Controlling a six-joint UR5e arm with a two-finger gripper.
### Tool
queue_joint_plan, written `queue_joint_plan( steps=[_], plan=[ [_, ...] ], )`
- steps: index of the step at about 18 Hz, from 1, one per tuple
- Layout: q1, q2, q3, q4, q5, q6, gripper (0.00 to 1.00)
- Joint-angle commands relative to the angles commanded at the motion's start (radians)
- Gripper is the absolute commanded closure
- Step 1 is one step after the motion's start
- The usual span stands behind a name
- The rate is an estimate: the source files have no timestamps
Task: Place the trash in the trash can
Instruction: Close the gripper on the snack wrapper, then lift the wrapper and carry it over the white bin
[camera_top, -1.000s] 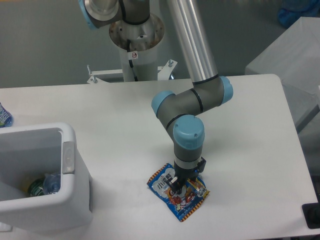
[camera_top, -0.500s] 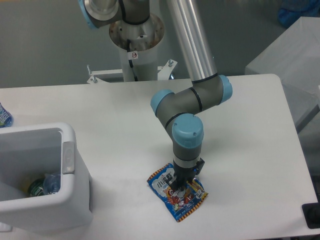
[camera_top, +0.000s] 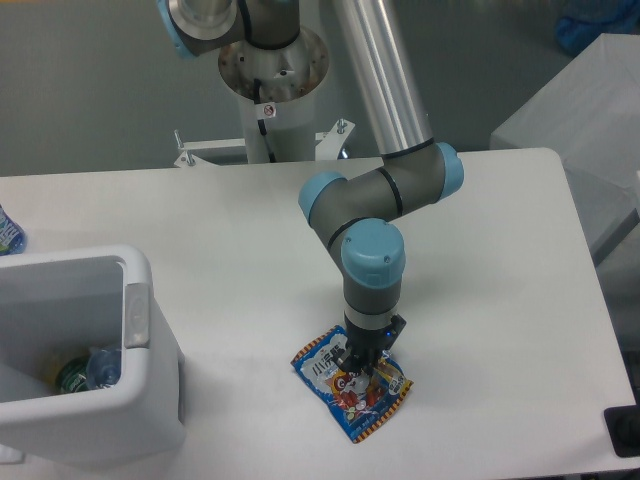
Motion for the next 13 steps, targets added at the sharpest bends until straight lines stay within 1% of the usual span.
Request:
queue_joint_plan(
  steps=[4, 5, 7, 11, 13],
  plan=[
    [0.000, 0.046, 0.003, 0.000, -0.005, 0.000, 0.96],
    [0.000, 0.064, 0.014, 0.003, -0.005, 0.000, 0.96],
    [0.008, 0.093, 0.055, 0.003, -0.008, 0.000, 0.96],
    [0.008, 0.182, 0.132, 0.005, -0.005, 0.014, 0.96],
    [0.006, 0.201, 0.191, 0.006, -0.006, 0.011, 0.96]
  ],
)
